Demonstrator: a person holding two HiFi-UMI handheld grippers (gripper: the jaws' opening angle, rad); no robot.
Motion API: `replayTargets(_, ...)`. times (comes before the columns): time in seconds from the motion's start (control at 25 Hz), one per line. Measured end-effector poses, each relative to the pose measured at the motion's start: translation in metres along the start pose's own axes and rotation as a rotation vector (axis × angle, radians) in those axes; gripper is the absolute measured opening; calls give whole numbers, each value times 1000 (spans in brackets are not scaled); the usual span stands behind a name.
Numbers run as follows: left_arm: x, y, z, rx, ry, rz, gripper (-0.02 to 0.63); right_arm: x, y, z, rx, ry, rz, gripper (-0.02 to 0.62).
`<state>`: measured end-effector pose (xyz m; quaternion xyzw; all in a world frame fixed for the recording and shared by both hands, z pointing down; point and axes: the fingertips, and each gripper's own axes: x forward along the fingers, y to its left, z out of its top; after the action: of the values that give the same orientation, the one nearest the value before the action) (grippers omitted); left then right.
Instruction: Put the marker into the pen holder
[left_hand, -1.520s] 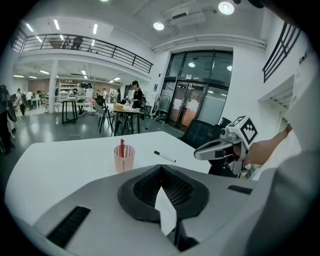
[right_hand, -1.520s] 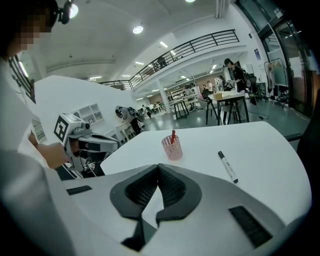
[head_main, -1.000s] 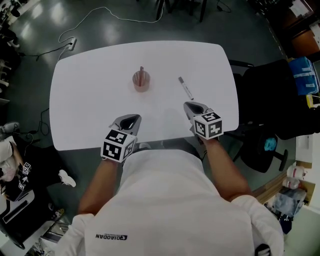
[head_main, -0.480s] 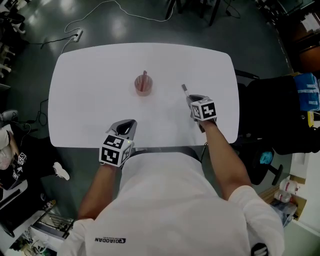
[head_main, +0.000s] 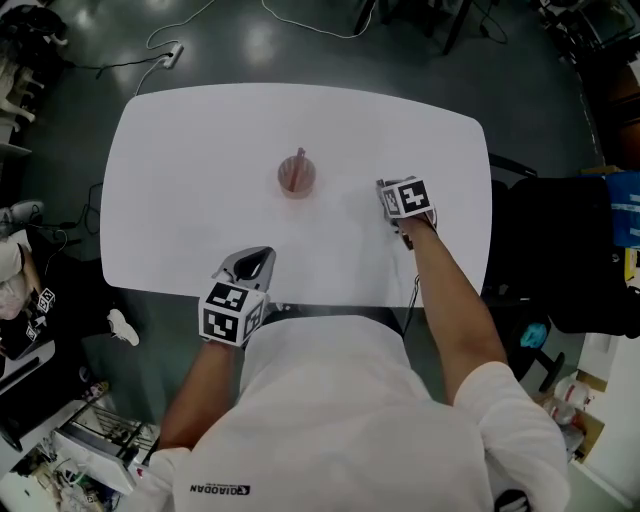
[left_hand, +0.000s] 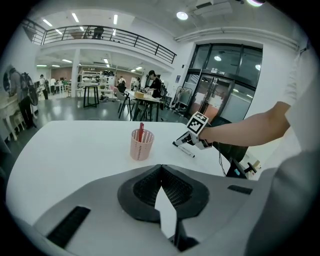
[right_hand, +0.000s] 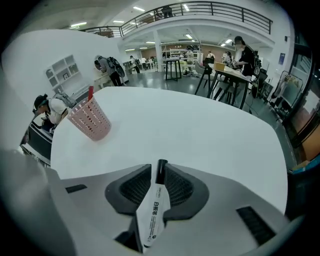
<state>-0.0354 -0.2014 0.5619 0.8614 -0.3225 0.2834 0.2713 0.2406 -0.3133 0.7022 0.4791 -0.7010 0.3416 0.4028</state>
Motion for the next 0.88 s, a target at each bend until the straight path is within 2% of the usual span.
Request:
replayTargets(0.32, -2, 4, -6, -20, 7, 8, 26, 16, -4, -1, -7, 104, 13, 98)
replayTargets(0.6, -11, 10, -4, -16, -9, 15, 26, 16, -4, -7, -11, 151, 12, 95)
replayTargets(0.88, -19, 11, -3, 13, -33, -10, 26, -16, 16, 7, -58, 79, 7, 92)
